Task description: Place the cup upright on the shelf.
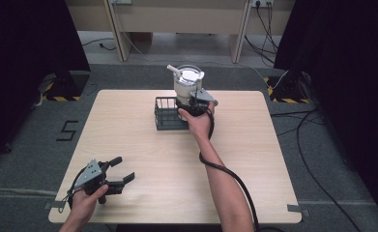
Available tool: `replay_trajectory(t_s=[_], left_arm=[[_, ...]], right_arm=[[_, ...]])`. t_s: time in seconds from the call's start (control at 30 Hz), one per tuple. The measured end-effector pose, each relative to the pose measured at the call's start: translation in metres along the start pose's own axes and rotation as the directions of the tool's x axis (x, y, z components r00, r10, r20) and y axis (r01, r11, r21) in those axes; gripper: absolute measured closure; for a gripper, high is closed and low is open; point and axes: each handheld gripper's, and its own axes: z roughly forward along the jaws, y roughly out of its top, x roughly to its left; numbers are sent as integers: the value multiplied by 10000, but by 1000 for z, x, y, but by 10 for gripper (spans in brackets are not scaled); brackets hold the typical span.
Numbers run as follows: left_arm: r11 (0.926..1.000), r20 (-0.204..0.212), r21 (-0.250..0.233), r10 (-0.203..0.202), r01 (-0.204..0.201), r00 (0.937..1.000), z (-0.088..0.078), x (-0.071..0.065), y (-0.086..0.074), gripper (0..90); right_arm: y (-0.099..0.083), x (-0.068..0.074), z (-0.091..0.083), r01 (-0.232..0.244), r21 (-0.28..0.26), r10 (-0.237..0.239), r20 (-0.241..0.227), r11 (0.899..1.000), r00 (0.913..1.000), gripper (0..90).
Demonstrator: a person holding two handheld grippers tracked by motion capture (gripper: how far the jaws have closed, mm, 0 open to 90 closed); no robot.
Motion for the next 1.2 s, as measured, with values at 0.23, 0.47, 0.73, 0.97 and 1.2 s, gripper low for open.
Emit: replay_trajectory(t_s=[0.23,0.47,0.73,0.97,1.2], left_arm=[[10000,2,2,15,-15,10000,0,0,0,145],[10000,-16,37,27,-27,10000,0,0,0,145],[10000,-20,41,32,-32,10000,1,-1,0,145],[10000,-18,54,37,-37,10000,1,-1,0,145],[10000,-40,76,40,-39,10000,2,-1,-1,145]], right_arm=[[-5,0,1,-72,-365,68,-99,9993,9999,97],[-8,1,1,-289,-437,284,-116,9986,9995,88],[-10,1,-5,-297,-515,289,-150,9982,9995,80],[-10,1,-14,-225,-520,217,-167,9984,9996,80],[-12,-1,-27,-250,-492,243,-147,9985,9996,96]])
